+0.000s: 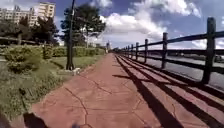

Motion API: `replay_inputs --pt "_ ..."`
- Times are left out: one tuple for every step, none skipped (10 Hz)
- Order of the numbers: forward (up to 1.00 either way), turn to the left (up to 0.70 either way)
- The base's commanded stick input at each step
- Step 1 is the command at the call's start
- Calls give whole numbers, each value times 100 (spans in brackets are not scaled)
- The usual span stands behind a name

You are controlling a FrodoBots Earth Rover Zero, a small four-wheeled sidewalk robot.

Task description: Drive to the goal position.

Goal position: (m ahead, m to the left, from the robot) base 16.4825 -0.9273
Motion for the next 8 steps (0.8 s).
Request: replay_inputs --pt "85 0" --pt "85 0" --pt "85 0" --pt "85 0" --pt "85 0" --pt "85 0" --pt "85 0" --pt "85 0"
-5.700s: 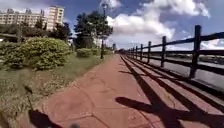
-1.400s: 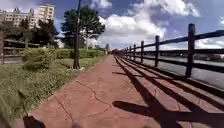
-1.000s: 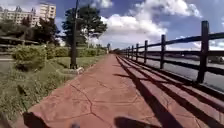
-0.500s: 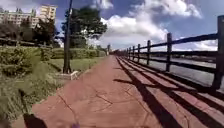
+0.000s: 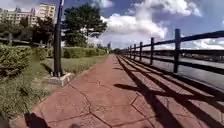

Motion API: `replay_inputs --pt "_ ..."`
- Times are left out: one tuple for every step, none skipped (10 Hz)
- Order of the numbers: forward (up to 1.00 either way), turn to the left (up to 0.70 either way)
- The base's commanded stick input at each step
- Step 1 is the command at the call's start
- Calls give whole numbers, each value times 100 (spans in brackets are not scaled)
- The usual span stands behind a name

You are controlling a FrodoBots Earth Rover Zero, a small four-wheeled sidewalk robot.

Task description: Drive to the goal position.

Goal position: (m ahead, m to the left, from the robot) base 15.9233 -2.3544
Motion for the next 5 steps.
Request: replay_inputs --pt "85 0" --pt "85 0" --pt "85 0" --pt "85 0" --pt "85 -14"
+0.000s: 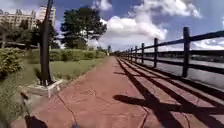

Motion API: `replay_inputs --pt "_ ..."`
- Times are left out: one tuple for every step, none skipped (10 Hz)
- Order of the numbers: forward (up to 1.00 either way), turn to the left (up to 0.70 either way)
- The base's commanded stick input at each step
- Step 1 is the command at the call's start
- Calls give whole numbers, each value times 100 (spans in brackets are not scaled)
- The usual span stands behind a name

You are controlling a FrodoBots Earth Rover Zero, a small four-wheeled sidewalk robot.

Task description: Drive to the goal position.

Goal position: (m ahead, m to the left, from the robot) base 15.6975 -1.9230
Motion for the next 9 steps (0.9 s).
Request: replay_inputs --pt "85 -34" --pt "85 0" --pt "85 0" --pt "85 0" --pt "85 0" --pt "85 0" --pt "85 0" --pt "85 0" --pt "85 0"
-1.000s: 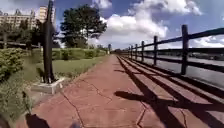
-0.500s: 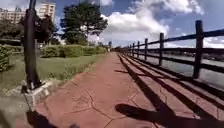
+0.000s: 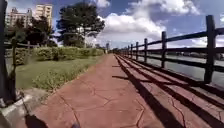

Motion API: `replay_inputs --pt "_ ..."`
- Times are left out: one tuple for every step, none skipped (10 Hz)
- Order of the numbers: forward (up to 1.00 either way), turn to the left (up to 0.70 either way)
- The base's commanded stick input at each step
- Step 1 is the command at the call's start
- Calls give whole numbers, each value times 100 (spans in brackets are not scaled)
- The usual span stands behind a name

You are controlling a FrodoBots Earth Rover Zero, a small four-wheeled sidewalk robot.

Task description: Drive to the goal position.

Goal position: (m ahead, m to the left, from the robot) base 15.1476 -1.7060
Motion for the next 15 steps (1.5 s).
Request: replay_inputs --pt "85 0" --pt "85 0" --pt "85 0" --pt "85 0" --pt "85 0" --pt "85 0" --pt "85 0" --pt "85 0" --pt "85 0" --pt "85 0" --pt "85 0" --pt "85 0" --pt "85 0" --pt "85 0" --pt "85 0"
